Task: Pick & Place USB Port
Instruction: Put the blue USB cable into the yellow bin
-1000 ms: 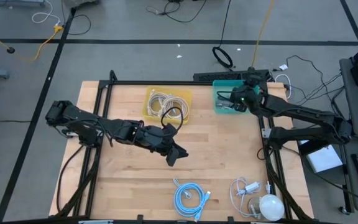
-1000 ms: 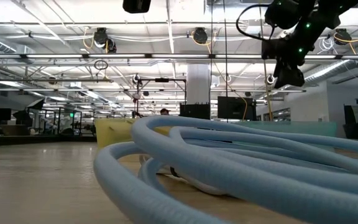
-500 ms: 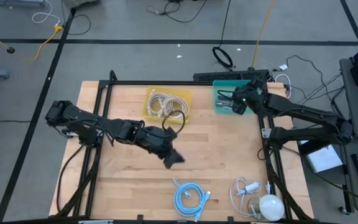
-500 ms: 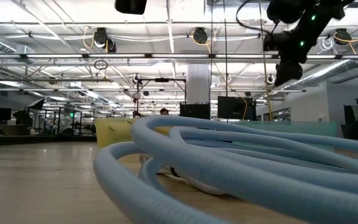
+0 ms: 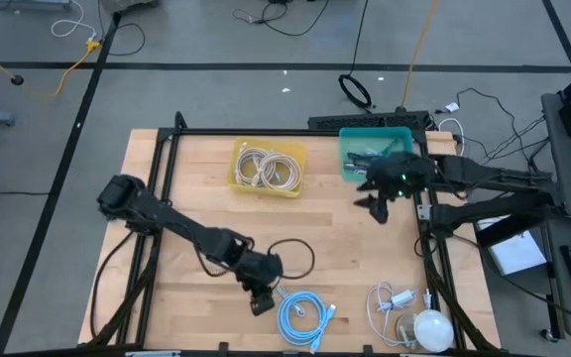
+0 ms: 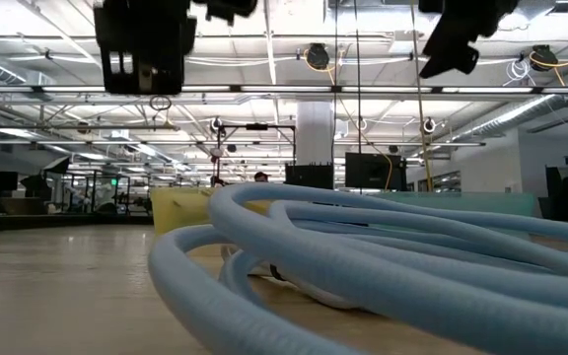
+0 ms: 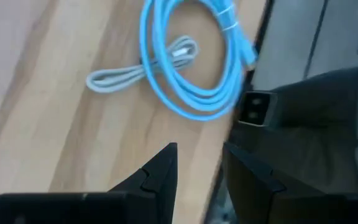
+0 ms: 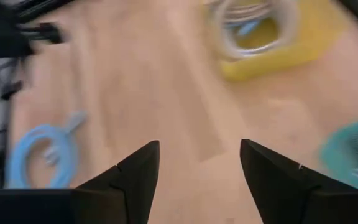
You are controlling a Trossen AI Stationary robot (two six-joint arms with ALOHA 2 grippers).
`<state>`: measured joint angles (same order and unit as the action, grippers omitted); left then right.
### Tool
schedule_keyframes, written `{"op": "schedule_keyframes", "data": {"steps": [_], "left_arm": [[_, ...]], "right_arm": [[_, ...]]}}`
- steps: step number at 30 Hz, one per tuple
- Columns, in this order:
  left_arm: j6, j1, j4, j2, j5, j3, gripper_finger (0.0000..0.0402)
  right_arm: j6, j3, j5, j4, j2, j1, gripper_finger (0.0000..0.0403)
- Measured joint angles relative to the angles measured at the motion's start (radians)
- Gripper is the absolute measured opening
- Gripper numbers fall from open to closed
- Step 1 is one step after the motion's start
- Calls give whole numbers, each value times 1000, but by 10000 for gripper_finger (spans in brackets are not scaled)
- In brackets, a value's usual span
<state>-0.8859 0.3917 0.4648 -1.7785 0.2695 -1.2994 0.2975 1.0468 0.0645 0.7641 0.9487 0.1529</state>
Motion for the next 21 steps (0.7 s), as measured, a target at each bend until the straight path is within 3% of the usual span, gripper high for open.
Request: {"op": "schedule_keyframes", "data": {"steps": [12,17,21], "left_arm": [[171,-95,-62,-53,-91,0,130],[243,-157,-66,-101,14,0,137],[234,-179,-171,-197,157,0,173]], "right_arm": [[250,1,-70,-12,-11,-328,209],[309,1,-141,-29,-11,-407,209],[342,1,-185,-42,-7,-438,209]]}}
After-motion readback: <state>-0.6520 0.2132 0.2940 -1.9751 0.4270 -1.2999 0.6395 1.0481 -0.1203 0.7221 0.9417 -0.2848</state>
